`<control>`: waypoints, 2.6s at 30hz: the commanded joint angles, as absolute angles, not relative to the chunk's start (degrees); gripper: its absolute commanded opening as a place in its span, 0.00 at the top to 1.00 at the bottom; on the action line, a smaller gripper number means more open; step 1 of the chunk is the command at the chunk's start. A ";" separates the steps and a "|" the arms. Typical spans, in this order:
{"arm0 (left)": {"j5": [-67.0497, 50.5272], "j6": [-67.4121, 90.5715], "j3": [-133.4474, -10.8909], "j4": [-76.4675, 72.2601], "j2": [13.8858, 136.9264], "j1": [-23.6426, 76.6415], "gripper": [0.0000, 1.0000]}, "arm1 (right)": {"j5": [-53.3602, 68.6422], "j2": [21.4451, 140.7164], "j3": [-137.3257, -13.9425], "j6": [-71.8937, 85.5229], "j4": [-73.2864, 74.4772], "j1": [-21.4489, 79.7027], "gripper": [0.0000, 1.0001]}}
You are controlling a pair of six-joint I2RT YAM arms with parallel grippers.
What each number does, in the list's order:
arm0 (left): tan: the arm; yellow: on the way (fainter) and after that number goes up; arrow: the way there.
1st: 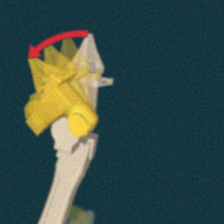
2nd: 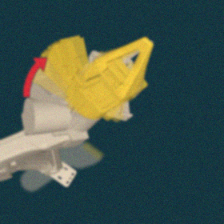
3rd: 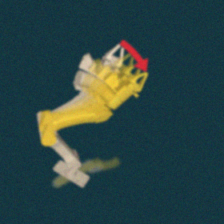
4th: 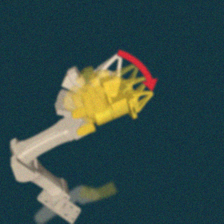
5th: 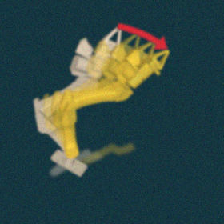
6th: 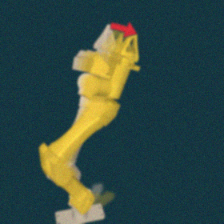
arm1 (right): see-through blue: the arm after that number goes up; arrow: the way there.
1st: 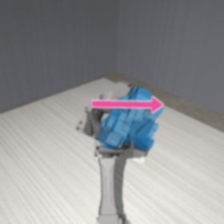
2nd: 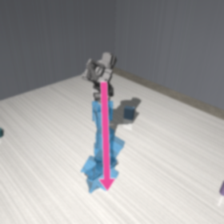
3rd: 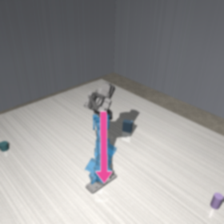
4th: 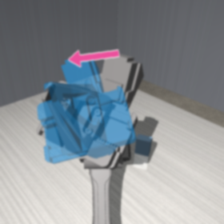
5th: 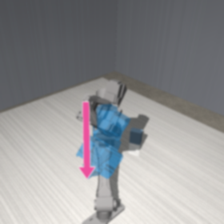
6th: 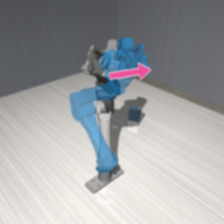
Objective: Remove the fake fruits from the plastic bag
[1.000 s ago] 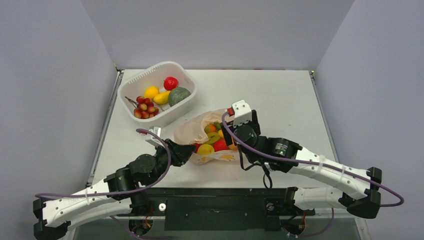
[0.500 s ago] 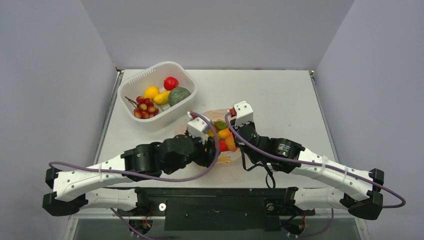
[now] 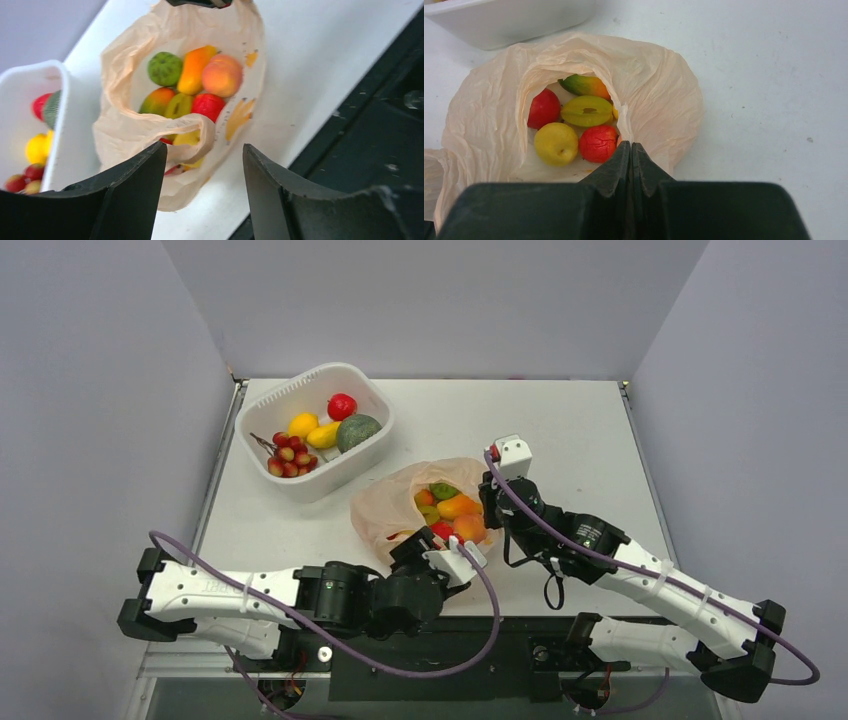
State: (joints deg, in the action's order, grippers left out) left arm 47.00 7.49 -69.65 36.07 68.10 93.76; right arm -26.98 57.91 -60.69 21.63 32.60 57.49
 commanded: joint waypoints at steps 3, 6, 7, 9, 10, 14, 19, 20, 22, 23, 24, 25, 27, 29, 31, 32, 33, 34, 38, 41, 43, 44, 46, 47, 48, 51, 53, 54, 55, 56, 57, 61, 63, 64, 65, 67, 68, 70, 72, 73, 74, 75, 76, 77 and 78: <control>62.45 3.60 -74.48 39.16 75.49 93.90 0.44 | -23.86 56.23 -59.89 22.73 29.73 56.95 1.00; 62.96 5.69 -75.68 40.40 78.07 90.45 0.44 | -23.92 56.32 -59.74 22.74 29.79 56.87 1.00; 62.87 7.55 -76.23 40.81 78.37 89.39 0.51 | -24.02 56.33 -59.71 22.76 29.79 56.87 1.00; 62.37 12.28 -78.07 43.10 79.14 85.72 0.78 | -24.37 56.58 -59.68 22.82 29.83 56.66 1.00; 62.00 14.14 -78.72 44.77 79.38 83.00 0.89 | -24.53 56.63 -59.72 23.01 29.86 55.96 1.00; 47.80 22.46 -81.08 41.23 76.23 71.39 1.00 | -22.52 57.51 -61.54 24.60 30.42 50.34 1.00; 21.44 33.17 -74.40 21.58 66.24 48.14 1.00 | -7.45 60.92 -68.89 30.30 30.23 31.73 1.00; 15.53 34.95 -73.11 16.45 65.60 45.34 1.00 | -0.98 61.71 -71.32 32.49 30.10 28.78 1.00; 5.72 41.59 -72.40 9.60 65.02 36.42 1.00 | 7.18 64.97 -75.18 35.65 29.54 21.44 1.00; 1.98 46.61 -72.37 7.57 65.56 30.44 1.00 | 9.30 65.84 -76.66 36.59 29.33 17.75 1.00; -5.00 49.54 -72.34 3.56 66.00 27.88 1.00 | 12.96 67.22 -79.19 38.26 29.30 16.17 1.00; -7.95 55.08 -72.34 -1.35 66.84 23.23 1.00 | 14.52 67.84 -80.42 39.04 29.34 13.34 1.00; -14.76 61.00 -72.05 -6.78 67.34 18.86 1.00 | 18.59 68.72 -82.86 41.24 29.31 9.88 1.00; -18.78 63.49 -71.36 -8.69 66.63 16.80 1.00 | 20.82 68.09 -83.33 41.92 29.32 8.10 1.00; -19.66 62.82 -68.49 -7.79 64.82 16.39 1.00 | 20.61 66.01 -81.05 41.04 29.44 7.71 1.00; -19.89 62.31 -67.16 -7.37 63.92 16.29 1.00 | 20.75 63.99 -77.81 40.45 29.49 7.73 1.00; -20.68 62.22 -63.86 -6.63 62.28 16.19 1.00 | 20.75 62.89 -73.48 40.13 29.51 7.73 1.00; -21.20 62.03 -61.99 -6.17 61.24 16.04 1.00 | 20.44 60.46 -71.28 39.39 29.53 7.73 1.00; -24.47 59.03 -48.95 -2.06 53.16 16.00 1.00 | 20.88 53.17 -57.59 37.35 29.69 8.35 1.00; -22.46 53.85 -42.41 9.17 47.03 16.00 1.00 | 21.49 47.35 -49.00 36.14 29.94 10.79 1.00; -20.26 47.92 -41.79 15.93 42.29 16.00 1.00 | 20.23 43.96 -45.94 35.78 30.39 13.40 1.00; -19.71 46.72 -42.03 20.07 40.21 16.00 1.00 | 19.78 42.94 -45.12 35.87 30.10 15.24 1.00; -19.24 43.48 -43.83 24.96 38.68 16.01 0.90 | 18.58 40.30 -43.50 36.40 28.84 18.25 1.00; -20.08 41.54 -45.83 26.46 38.59 16.00 0.79 | 17.92 38.97 -42.84 36.65 28.39 19.06 1.00; -21.30 40.55 -47.08 29.18 39.00 16.02 0.68 | 17.66 38.47 -42.65 36.70 27.62 20.21 1.00; -22.50 36.88 -53.98 34.39 40.13 16.01 0.62 | 17.49 37.37 -43.03 36.51 26.91 21.06 1.00; -22.43 34.99 -58.94 38.01 40.95 16.05 0.60 | 17.47 37.41 -43.73 36.17 26.85 21.21 1.00; -22.48 34.50 -62.31 39.96 41.53 16.08 0.59 | 17.48 37.43 -43.93 36.06 26.83 21.24 1.00; -22.67 33.56 -64.29 40.76 41.90 16.08 0.58 | 17.66 37.68 -44.20 36.04 26.66 21.26 1.00; -23.25 33.26 -67.97 41.99 42.84 16.13 0.57 | 17.84 37.91 -44.41 35.99 26.60 21.27 1.00; -23.71 32.99 -69.76 42.44 43.48 16.25 0.56 | 17.93 38.28 -44.48 36.02 26.54 21.31 1.00; -24.72 33.44 -77.63 42.54 47.86 20.04 0.55 | 17.87 38.97 -44.34 36.25 25.94 21.73 1.00; -20.10 33.37 -79.35 41.40 49.61 26.60 0.56 | 17.80 39.02 -44.15 36.62 25.67 21.89 1.00; -14.45 33.30 -80.64 41.22 51.03 29.87 0.56 | 17.68 38.98 -44.13 36.91 25.62 21.93 1.00; -11.22 32.98 -81.27 40.34 53.03 37.37 0.57 | 17.54 38.99 -44.12 37.00 25.54 22.12 1.00; -0.94 31.75 -83.06 38.74 57.25 50.26 0.57 | 17.27 38.87 -44.04 37.30 25.44 22.41 1.00; 7.21 30.00 -85.01 38.57 59.17 54.58 0.58 | 17.10 38.81 -44.04 37.41 25.46 22.50 1.00; 22.57 27.44 -88.34 39.18 65.37 66.06 0.66 | 16.68 38.52 -44.14 37.39 25.63 22.82 1.00; 30.67 25.95 -90.17 39.04 71.24 72.90 0.82 | 16.06 38.13 -44.44 37.42 26.45 23.00 1.00; 33.46 26.03 -89.95 38.04 74.50 74.43 0.93 | 15.76 37.96 -44.50 37.48 26.72 23.06 1.00; 34.49 27.23 -89.49 37.43 75.75 74.73 0.98 | 15.21 37.51 -44.57 37.58 27.14 23.21 1.00; 37.01 27.90 -88.03 35.57 77.78 74.76 1.00 | 14.90 37.25 -44.47 37.64 27.32 23.21 1.00; 37.88 28.75 -86.90 34.40 78.62 74.79 1.00 | 14.73 36.80 -44.39 37.84 27.44 23.27 1.00; 39.31 29.18 -84.37 31.74 79.75 74.75 1.00 | 14.54 36.51 -44.06 38.09 27.48 23.32 1.00; 39.91 29.99 -83.01 30.37 80.08 74.39 1.00 | 14.52 36.15 -43.87 38.21 27.46 23.45 1.00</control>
